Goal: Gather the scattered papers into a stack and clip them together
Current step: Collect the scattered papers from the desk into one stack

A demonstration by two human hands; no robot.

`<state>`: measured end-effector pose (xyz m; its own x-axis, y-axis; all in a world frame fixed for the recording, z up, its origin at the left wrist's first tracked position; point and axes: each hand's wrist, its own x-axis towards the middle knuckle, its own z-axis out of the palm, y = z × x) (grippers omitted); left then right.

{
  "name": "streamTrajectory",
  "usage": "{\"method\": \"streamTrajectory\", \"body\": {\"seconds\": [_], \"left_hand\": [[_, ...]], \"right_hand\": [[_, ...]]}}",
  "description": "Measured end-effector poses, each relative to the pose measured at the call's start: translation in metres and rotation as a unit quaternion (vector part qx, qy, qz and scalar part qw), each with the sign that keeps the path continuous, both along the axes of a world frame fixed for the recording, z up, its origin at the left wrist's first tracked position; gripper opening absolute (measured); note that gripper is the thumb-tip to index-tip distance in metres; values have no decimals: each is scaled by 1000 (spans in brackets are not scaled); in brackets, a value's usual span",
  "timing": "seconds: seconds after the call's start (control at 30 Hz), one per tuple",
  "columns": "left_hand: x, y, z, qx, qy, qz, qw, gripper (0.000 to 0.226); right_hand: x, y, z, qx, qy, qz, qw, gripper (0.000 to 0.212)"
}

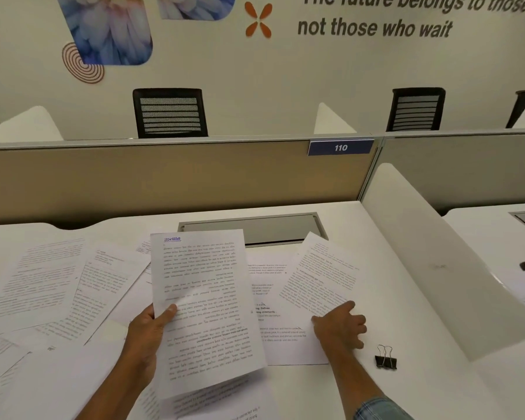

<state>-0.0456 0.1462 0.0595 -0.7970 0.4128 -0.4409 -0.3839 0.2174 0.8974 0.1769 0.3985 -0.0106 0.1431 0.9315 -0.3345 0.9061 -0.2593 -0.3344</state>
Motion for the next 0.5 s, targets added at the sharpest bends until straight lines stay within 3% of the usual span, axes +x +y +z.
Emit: {"method": "streamTrajectory", "body": {"seconds": [0.33, 0.5], "left_hand": [[-6, 5, -7, -24, -14, -15, 1000, 22], [-14, 0, -20, -46, -12, -25, 999, 25]], "right_hand": [[2, 11, -3, 2, 148, -85, 985, 74], [22, 13, 0, 13, 298, -163, 940, 60]]}}
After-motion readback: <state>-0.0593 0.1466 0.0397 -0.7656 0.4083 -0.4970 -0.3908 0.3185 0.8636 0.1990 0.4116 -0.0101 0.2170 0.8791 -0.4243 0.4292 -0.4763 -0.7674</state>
